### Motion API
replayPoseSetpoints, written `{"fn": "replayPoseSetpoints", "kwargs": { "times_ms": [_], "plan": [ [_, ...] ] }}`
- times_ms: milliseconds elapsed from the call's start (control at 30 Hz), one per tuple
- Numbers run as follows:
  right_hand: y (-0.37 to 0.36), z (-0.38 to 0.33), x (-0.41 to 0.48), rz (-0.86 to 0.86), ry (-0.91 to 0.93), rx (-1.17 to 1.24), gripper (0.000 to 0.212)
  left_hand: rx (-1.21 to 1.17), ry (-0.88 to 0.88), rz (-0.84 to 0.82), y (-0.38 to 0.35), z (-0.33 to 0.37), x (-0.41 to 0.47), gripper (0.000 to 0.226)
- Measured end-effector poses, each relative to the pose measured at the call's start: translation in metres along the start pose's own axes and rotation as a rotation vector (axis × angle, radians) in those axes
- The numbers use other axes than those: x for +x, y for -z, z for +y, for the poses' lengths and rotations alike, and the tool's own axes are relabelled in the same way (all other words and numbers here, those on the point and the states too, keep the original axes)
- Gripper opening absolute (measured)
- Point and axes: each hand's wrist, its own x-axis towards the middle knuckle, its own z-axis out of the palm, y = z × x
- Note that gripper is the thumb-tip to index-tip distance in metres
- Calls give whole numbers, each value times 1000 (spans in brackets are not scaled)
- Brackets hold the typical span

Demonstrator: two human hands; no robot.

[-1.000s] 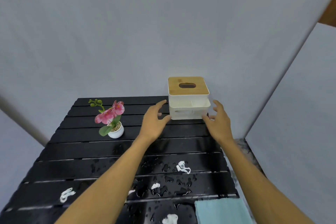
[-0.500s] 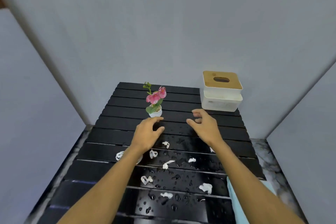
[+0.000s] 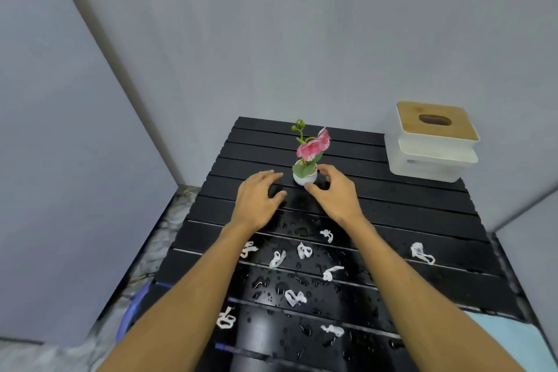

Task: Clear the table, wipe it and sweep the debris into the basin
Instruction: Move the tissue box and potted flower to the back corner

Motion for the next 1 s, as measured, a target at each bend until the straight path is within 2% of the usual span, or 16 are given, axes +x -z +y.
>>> {"fn": "replayPoseSetpoints", "kwargs": {
  "times_ms": [200, 533, 1000],
  "plan": [
    [-13, 9, 15, 48, 13, 26, 41, 76, -23, 51, -15, -9, 8, 46],
    [-24, 23, 33, 180, -16, 39, 40, 65, -36, 55, -19, -13, 17, 44],
    [38, 58, 59, 304, -146, 10, 40, 67, -116, -51, -57, 42, 91, 44]
  ]
}}
